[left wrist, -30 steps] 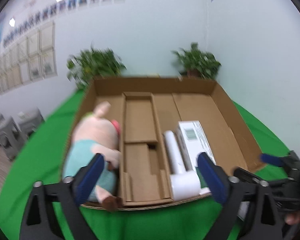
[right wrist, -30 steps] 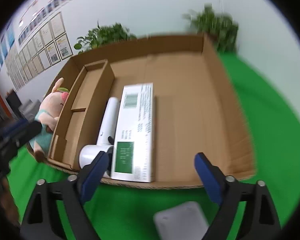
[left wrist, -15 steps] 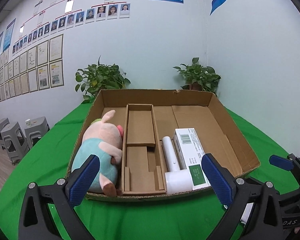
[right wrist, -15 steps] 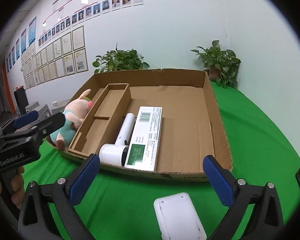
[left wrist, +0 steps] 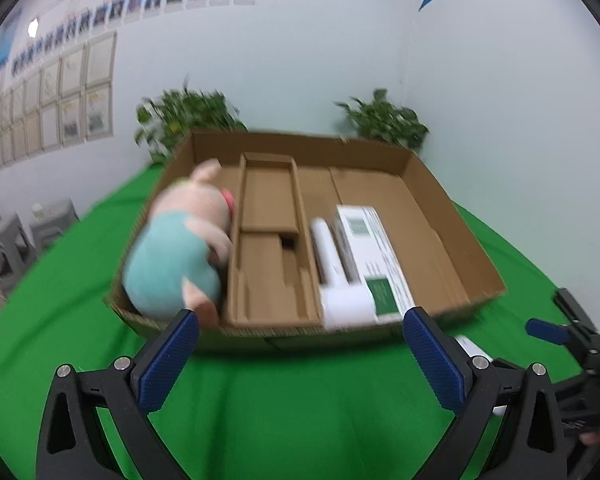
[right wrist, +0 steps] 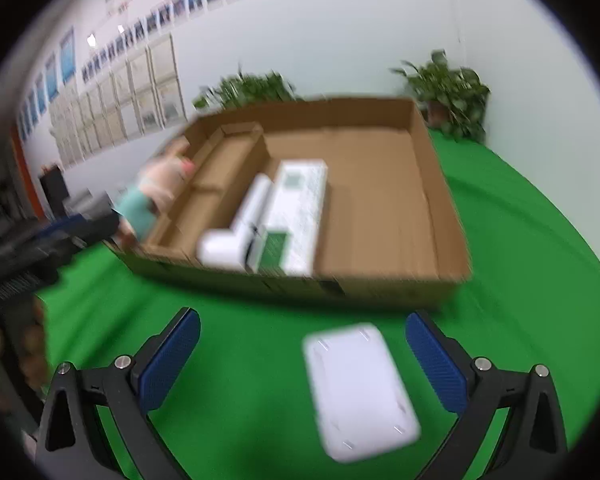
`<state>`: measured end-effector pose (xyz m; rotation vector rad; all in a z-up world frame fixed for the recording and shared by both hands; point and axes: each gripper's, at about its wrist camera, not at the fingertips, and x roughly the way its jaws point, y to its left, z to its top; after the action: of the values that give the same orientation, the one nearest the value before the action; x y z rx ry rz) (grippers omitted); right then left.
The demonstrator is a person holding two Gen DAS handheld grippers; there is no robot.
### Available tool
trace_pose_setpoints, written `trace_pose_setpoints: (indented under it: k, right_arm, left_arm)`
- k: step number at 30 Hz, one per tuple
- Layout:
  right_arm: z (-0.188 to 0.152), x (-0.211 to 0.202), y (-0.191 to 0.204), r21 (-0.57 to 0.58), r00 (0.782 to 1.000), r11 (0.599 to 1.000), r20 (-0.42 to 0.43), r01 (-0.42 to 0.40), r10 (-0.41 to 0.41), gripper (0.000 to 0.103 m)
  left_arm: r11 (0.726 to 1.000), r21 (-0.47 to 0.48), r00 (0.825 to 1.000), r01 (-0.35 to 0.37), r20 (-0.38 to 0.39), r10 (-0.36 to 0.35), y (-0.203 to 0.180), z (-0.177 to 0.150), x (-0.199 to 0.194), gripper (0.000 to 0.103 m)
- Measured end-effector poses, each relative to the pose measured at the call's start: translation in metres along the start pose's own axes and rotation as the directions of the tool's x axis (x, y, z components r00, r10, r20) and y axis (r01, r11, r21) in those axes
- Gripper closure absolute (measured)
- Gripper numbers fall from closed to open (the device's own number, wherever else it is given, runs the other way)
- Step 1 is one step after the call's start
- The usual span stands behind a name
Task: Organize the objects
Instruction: 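Release the medicine box with the left gripper and withdraw, then grasp the white rectangular device with the left gripper and lift it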
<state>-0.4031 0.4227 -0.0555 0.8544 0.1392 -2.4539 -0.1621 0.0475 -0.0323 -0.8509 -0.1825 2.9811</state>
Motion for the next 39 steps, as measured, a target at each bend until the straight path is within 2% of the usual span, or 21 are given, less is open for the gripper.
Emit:
trace_pose_setpoints:
  k: [1,6,9,10,13,15,16,19,21,22,23,24,25,27,31,34,37,39]
  right_arm:
    - [-0.005,0.003,-0.004,-0.006,1.0,1.0,-0.023,0.02,-0.02,0.001]
    - [-0.037,0.018,-0.019,-0.037,0.983,0.997,-0.166,0.073,-0.079,0.004]
    - [-0.047,0.025,-0.022,-0.026,0.975,0.996,-0.208,0.08,-0.083,0.019]
    - [-0.048,0.026,-0.022,-0.026,0.972,0.996,-0.218,0.081,-0.085,0.03]
    - [-0.051,0.026,-0.018,-0.043,0.969,0.995,-0.226,0.091,-0.098,0.034]
    - [-0.052,0.023,-0.013,-0.034,0.97,0.998,-0.235,0.058,-0.064,0.037]
    - [-0.052,0.021,-0.01,-0.02,0.97,0.999,-0.239,0.036,-0.04,0.037]
    - [-0.053,0.015,0.001,0.022,0.968,0.999,-0.246,-0.05,0.054,0.036]
    - [-0.053,0.009,0.009,0.019,0.967,0.993,-0.226,-0.113,0.115,0.021]
    - [-0.053,0.005,0.012,0.003,0.972,0.995,-0.212,-0.101,0.099,0.013]
    - [-0.054,0.004,0.014,-0.009,0.976,0.996,-0.203,-0.084,0.08,0.011]
    - [-0.054,0.003,0.014,-0.017,0.979,0.997,-0.194,-0.069,0.065,0.01]
    - [-0.053,0.002,0.012,-0.013,0.98,0.997,-0.19,-0.07,0.066,0.009]
    - [-0.052,0.003,0.01,0.0,0.978,0.997,-0.192,-0.081,0.079,0.009]
    - [-0.052,0.006,0.014,-0.024,0.976,0.996,-0.203,-0.09,0.083,0.009]
    - [-0.053,0.008,0.016,-0.021,0.974,0.995,-0.208,-0.097,0.091,0.011]
    - [-0.055,0.014,0.019,-0.015,0.969,0.995,-0.232,-0.094,0.088,0.026]
    - [-0.057,0.016,0.02,-0.019,0.967,0.997,-0.243,-0.08,0.073,0.029]
  left_arm:
    - [0.999,-0.012,0.999,0.034,-0.031,-0.034,0.001,-0.007,0.004,0.0]
    - [0.993,-0.051,0.986,0.102,-0.127,-0.108,-0.001,-0.031,0.021,0.0]
    - [0.984,-0.089,0.971,0.154,-0.172,-0.168,-0.004,-0.042,0.03,0.0]
    - [0.982,-0.093,0.967,0.166,-0.182,-0.181,-0.006,-0.044,0.032,0.001]
    - [0.976,-0.101,0.958,0.191,-0.197,-0.208,-0.01,-0.048,0.035,0.001]
    - [0.965,-0.121,0.943,0.232,-0.216,-0.254,-0.012,-0.049,0.037,0.001]
    - [0.956,-0.143,0.931,0.256,-0.229,-0.283,-0.012,-0.05,0.039,0.001]
    - [0.904,-0.236,0.872,0.357,-0.262,-0.413,-0.012,-0.051,0.046,0.001]
    - [0.865,-0.285,0.824,0.412,-0.289,-0.488,-0.017,-0.052,0.053,0.002]
    - [0.856,-0.294,0.81,0.426,-0.298,-0.506,-0.019,-0.052,0.055,0.002]
    - [0.841,-0.304,0.789,0.447,-0.308,-0.531,-0.023,-0.052,0.059,0.002]
    - [0.829,-0.312,0.775,0.464,-0.31,-0.551,-0.027,-0.052,0.061,0.003]
    - [0.81,-0.325,0.753,0.487,-0.313,-0.579,-0.032,-0.051,0.066,0.005]
    - [0.794,-0.336,0.73,0.507,-0.323,-0.603,-0.04,-0.052,0.072,0.007]
    - [0.756,-0.376,0.671,0.537,-0.352,-0.652,-0.058,-0.054,0.091,0.015]
    - [0.742,-0.403,0.646,0.536,-0.37,-0.667,-0.066,-0.057,0.099,0.022]
    - [0.749,-0.391,0.653,0.535,-0.371,-0.661,-0.071,-0.059,0.103,0.022]
    - [0.754,-0.387,0.657,0.531,-0.374,-0.655,-0.073,-0.058,0.103,0.025]
